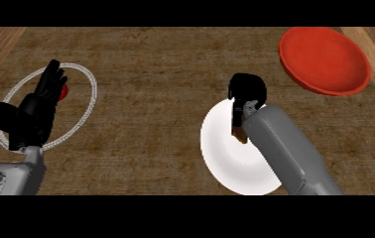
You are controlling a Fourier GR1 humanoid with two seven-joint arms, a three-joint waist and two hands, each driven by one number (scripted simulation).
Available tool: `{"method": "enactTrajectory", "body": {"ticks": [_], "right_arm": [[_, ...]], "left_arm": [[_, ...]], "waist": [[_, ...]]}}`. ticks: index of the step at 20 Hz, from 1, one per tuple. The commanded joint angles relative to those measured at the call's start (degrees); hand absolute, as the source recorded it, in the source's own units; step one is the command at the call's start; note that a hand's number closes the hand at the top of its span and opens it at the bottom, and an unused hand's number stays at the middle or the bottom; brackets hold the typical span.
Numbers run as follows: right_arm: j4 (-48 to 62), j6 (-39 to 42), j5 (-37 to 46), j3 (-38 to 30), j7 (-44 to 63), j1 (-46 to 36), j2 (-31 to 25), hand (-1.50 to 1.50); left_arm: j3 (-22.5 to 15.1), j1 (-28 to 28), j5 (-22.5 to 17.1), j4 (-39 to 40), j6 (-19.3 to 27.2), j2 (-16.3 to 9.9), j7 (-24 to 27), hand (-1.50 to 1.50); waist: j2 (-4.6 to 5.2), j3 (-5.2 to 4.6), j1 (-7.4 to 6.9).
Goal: Pick the sweet potato from the plate and place it in the bowl
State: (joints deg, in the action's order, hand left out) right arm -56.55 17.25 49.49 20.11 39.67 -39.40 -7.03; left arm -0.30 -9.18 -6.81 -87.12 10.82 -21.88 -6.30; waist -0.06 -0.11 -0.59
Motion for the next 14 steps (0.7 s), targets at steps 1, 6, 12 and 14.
{"method": "enactTrajectory", "body": {"ticks": [1,6,12,14], "right_arm": [[-0.36,-5.45,-1.31,-0.7,-15.57,-0.91,-3.51,1.5],[-11.11,-6.19,1.05,-1.81,-15.21,-0.51,-8.52,1.5],[-22.59,-12.42,3.45,-8.22,-8.74,-5.72,-11.24,1.5],[-27.6,-11.4,1.1,-11.72,-7.96,-5.74,-12.8,1.5]], "left_arm": [[-1.33,0.23,1.17,-0.46,0.28,1.24,0.81,0.0],[0.89,3.74,-0.46,-1.67,-1.93,-0.14,0.32,0.0],[2.22,0.52,0.49,1.56,-0.97,-0.4,0.67,0.0],[1.09,3.61,1.18,-2.13,-0.32,0.55,0.93,0.0]], "waist": [[0.46,0.21,-0.34],[-0.23,0.11,0.67],[-0.26,0.07,1.64],[-0.5,0.11,1.31]]}}
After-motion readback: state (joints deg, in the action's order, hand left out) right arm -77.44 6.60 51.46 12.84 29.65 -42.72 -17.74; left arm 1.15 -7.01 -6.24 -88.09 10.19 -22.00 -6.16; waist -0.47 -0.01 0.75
